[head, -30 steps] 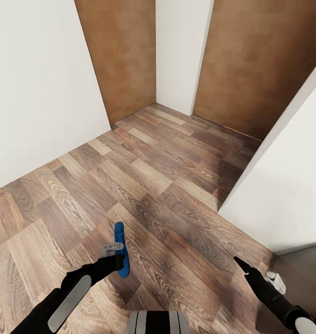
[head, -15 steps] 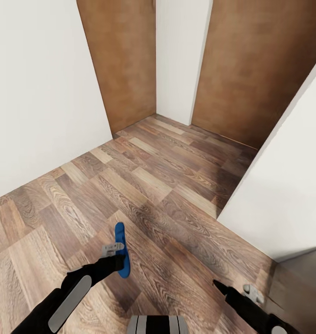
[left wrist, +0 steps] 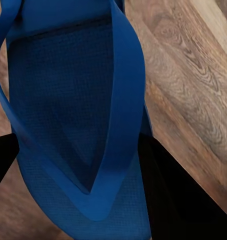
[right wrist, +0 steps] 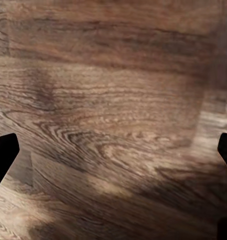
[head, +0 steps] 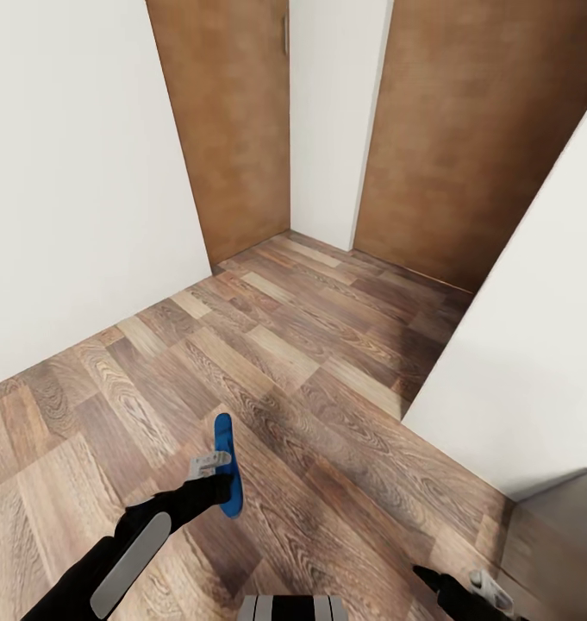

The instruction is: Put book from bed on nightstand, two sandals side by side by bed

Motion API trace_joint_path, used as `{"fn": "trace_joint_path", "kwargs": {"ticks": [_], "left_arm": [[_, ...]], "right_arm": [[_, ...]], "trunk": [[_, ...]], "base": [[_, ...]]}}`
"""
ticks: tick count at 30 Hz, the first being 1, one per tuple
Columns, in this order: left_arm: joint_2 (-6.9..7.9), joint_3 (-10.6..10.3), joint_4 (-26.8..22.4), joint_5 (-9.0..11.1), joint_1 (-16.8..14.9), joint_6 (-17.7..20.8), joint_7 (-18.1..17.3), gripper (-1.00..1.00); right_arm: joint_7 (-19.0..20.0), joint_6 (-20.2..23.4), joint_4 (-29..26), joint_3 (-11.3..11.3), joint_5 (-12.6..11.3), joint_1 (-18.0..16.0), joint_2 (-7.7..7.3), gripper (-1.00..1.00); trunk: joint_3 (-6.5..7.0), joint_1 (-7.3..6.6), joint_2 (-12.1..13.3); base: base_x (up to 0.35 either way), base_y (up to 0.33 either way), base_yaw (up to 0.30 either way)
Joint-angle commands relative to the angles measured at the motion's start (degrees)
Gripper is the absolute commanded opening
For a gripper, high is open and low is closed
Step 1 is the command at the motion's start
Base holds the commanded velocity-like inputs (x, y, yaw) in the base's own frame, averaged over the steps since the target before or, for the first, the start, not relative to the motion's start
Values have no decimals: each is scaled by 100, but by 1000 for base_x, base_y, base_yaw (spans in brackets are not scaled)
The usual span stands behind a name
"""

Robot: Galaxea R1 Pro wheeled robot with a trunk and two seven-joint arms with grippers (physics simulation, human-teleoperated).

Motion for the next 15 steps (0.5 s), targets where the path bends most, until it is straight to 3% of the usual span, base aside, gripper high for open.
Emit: {"fn": "trace_joint_path", "kwargs": {"ticks": [1, 3, 5, 6, 7, 8, 9, 10, 13, 15], "left_arm": [[6, -16, -10, 44, -4, 14, 43, -100], [3, -16, -10, 44, -4, 14, 43, -100], [5, -16, -13, 40, -4, 14, 43, -100], [7, -16, -14, 39, -4, 14, 44, -100], [11, -16, -18, 37, -4, 14, 45, -100], [12, -16, -13, 36, -4, 14, 44, -100], [12, -16, -4, 34, -4, 12, 46, -100], [11, -16, 0, 31, -4, 9, 45, -100], [35, -16, 6, 27, -4, 6, 42, -100], [110, -16, 14, 34, -4, 5, 40, -100]], "right_arm": [[17, 34, 72, -84, 6, -2, 3, 100], [12, 30, 109, -119, 47, -3, 11, 100], [-10, -11, 135, -125, 865, -3, 8, 100], [-11, -16, 139, -126, 1093, -3, 8, 100], [-13, -28, 142, -136, 1899, -3, 9, 100], [-11, -33, 136, -144, 2452, -3, 8, 100], [-10, -38, 111, -155, 3202, -3, 8, 100], [-8, -42, 99, -167, 3583, -3, 8, 100], [12, -49, 89, -314, 4132, -3, 24, 100], [48, -44, 94, -446, 4212, -3, 30, 100]], "trunk": [[18, -3, 0], [63, -9, 2], [107, -14, 5], [129, -16, 6], [151, -19, 8], [174, -21, 9], [196, -24, 10], [218, -27, 12], [284, -34, 16], [329, -40, 18]], "base": [[0, 0, 0], [0, 0, 0], [0, 0, 0], [0, 0, 0], [0, 0, 0], [0, 0, 0], [0, 0, 0], [0, 0, 0], [0, 0, 0], [0, 0, 0]]}}
